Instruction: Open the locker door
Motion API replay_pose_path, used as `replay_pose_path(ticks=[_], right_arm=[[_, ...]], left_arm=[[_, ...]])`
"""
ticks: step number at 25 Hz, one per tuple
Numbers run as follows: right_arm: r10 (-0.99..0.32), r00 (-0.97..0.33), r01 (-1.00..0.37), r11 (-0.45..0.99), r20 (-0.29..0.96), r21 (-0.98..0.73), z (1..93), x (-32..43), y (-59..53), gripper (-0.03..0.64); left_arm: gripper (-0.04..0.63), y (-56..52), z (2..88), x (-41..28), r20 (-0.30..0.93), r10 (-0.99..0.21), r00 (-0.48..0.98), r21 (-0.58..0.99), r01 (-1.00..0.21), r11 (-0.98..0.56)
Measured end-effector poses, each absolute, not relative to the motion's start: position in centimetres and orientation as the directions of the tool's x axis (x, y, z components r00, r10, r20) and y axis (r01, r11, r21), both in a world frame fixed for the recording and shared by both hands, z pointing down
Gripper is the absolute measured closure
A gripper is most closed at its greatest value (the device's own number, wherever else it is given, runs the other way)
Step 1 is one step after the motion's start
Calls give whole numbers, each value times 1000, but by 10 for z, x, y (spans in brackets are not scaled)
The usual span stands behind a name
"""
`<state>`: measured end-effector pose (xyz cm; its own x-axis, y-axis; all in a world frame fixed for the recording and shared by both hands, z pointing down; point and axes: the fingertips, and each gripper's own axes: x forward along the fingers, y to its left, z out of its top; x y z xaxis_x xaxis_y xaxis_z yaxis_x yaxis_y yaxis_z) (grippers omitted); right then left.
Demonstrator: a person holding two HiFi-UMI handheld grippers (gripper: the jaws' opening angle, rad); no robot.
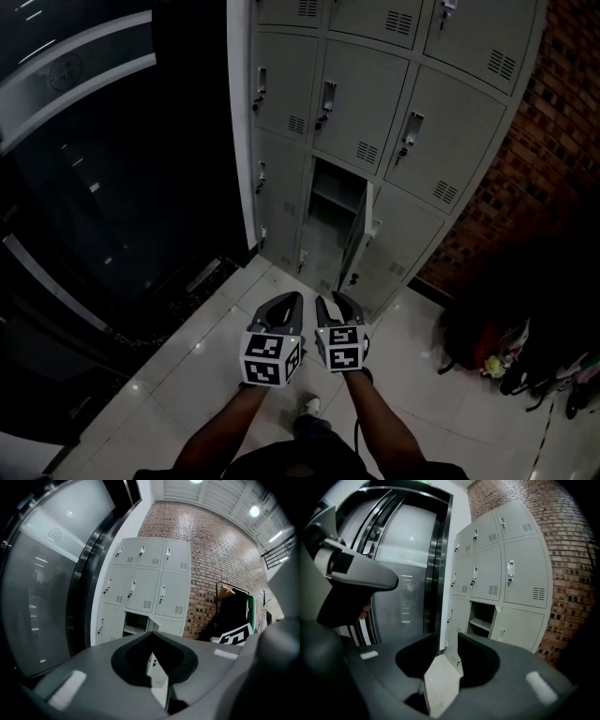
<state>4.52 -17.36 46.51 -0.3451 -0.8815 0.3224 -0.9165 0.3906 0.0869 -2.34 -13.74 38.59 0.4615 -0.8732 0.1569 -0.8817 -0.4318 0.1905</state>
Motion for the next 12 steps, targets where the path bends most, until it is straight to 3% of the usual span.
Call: replay_pose_path(ticks=[12], right_arm=[[-914, -378, -920, 389, 149, 51, 391, 6, -47, 558]], left_arm=[[591, -31, 380, -54, 124, -874, 469, 189, -876, -443]])
